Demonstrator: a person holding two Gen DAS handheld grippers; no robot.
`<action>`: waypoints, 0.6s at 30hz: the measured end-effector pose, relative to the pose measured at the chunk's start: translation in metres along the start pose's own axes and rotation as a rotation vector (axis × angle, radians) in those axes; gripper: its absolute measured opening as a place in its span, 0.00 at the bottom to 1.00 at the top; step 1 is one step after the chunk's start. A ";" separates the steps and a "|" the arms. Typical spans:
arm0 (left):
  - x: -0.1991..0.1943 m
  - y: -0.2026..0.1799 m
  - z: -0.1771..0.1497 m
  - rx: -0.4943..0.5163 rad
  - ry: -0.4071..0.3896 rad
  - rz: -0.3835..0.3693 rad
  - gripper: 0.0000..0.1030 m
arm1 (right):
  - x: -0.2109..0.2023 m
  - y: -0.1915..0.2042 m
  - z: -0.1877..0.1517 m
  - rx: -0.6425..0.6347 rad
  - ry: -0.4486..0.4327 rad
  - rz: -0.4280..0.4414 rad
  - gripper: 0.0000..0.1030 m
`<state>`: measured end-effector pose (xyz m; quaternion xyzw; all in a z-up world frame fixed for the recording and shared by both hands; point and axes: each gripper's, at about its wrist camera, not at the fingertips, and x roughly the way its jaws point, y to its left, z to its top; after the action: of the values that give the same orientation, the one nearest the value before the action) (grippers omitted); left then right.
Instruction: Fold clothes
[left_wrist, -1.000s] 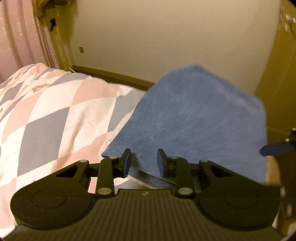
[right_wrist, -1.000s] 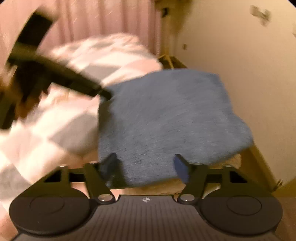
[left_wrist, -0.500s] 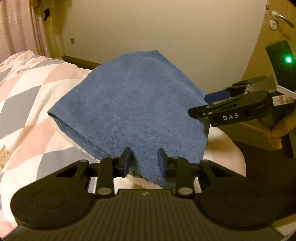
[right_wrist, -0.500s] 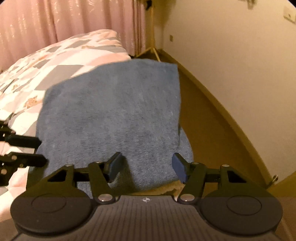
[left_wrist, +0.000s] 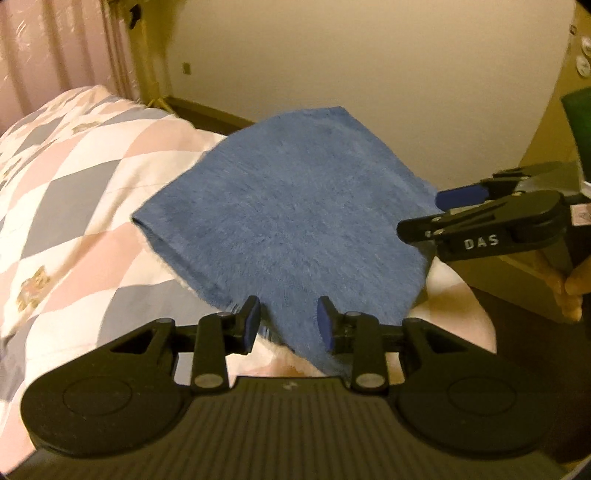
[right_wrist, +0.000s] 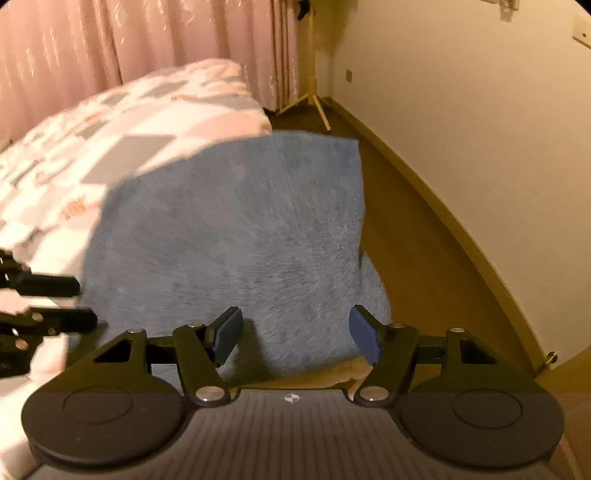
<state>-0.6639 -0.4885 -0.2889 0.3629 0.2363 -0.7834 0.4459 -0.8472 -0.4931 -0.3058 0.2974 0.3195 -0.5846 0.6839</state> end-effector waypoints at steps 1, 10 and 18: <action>-0.007 0.000 0.001 -0.001 0.002 0.003 0.28 | -0.007 0.001 0.001 0.016 -0.005 0.006 0.66; -0.078 -0.001 0.010 -0.032 -0.009 0.005 0.49 | -0.084 0.024 -0.011 0.173 -0.042 0.003 0.79; -0.128 0.009 0.024 0.007 -0.009 -0.038 0.60 | -0.152 0.063 -0.017 0.301 -0.108 -0.105 0.88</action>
<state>-0.6213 -0.4421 -0.1745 0.3563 0.2384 -0.7941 0.4309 -0.8038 -0.3790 -0.1951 0.3474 0.2062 -0.6759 0.6164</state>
